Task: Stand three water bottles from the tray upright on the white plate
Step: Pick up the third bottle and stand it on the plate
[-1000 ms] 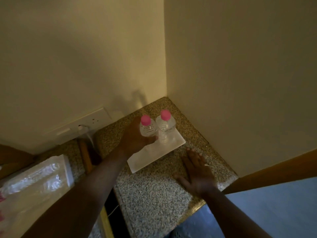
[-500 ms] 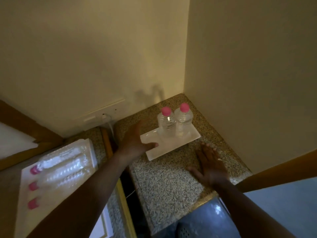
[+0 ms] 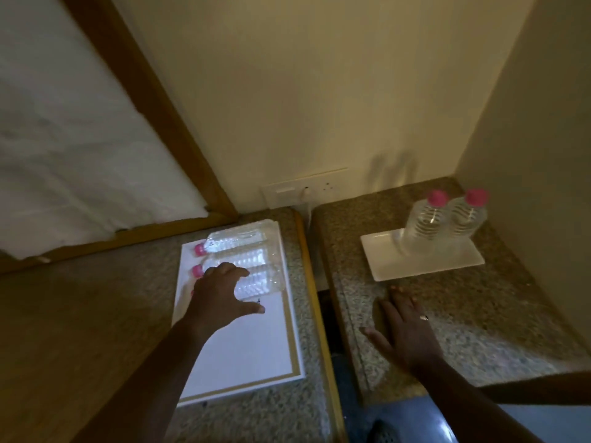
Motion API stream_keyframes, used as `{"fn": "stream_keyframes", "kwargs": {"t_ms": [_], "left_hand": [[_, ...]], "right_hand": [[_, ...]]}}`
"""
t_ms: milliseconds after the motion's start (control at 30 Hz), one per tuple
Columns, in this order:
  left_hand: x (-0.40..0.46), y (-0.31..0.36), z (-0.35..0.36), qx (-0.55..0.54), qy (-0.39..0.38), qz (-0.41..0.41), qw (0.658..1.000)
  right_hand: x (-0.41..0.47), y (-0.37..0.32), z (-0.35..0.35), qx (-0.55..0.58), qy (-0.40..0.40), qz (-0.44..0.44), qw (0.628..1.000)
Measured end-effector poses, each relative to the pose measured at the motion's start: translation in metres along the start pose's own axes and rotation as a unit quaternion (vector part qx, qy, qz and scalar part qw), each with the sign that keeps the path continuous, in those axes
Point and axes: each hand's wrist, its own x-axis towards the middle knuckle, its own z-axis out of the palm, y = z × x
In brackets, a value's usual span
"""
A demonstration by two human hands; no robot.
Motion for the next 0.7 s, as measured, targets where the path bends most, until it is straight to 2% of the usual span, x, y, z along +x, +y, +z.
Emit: {"fn": "stream_keyframes", "kwargs": {"t_ms": [100,200,267,467,600,700], "left_hand": [[0.010,-0.014,-0.001,0.079,-0.049,-0.002,0.996],[0.019,-0.016,0.005,0.117,-0.050,0.005,0.992],[0.017,-0.018,0.012,0.082,-0.041,0.003,0.996],[-0.036,-0.033,0.033,-0.114,-0.019,0.002,0.993],[-0.064,-0.048,0.048,-0.083,-0.036,0.002,0.996],[-0.066,-0.058,0.048,-0.078,-0.033,-0.035,0.996]], "right_hand": [[0.003,-0.004,0.004,-0.009,-0.008,-0.002,1.000],[0.004,-0.004,0.006,-0.023,-0.011,0.007,1.000],[0.003,-0.006,0.007,-0.025,-0.013,0.013,1.000],[-0.001,-0.021,0.008,-0.014,0.016,0.024,1.000],[-0.001,-0.022,0.009,-0.014,0.023,0.021,0.999],[-0.001,-0.022,0.009,-0.012,0.027,0.021,0.999]]}}
